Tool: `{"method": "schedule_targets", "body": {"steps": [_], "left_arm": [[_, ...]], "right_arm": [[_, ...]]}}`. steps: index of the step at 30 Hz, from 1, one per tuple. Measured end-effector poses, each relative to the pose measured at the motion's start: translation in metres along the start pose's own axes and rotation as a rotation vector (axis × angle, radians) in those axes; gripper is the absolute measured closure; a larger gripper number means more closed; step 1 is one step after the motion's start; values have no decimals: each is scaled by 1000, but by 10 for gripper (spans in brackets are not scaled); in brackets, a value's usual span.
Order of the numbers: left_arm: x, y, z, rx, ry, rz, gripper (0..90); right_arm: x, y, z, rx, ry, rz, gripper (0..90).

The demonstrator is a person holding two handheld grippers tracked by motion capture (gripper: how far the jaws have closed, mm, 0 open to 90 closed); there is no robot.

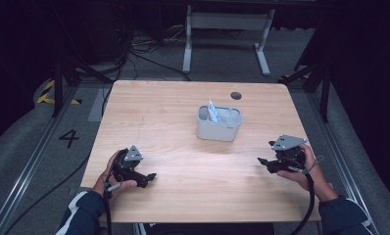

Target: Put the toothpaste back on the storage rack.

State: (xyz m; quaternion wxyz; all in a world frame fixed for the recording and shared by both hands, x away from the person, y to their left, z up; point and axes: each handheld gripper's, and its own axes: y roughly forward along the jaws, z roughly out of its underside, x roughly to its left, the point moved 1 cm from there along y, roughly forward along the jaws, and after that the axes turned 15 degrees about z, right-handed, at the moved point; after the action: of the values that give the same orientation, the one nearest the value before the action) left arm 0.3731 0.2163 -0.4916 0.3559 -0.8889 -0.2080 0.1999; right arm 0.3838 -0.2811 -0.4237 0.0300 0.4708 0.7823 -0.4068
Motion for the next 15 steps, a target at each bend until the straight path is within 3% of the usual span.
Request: {"method": "schedule_targets", "body": {"steps": [15], "left_arm": [[0, 0, 0, 0, 0, 0, 7]], "right_arm": [[-4, -2, 38, 37, 69, 19, 246]]}}
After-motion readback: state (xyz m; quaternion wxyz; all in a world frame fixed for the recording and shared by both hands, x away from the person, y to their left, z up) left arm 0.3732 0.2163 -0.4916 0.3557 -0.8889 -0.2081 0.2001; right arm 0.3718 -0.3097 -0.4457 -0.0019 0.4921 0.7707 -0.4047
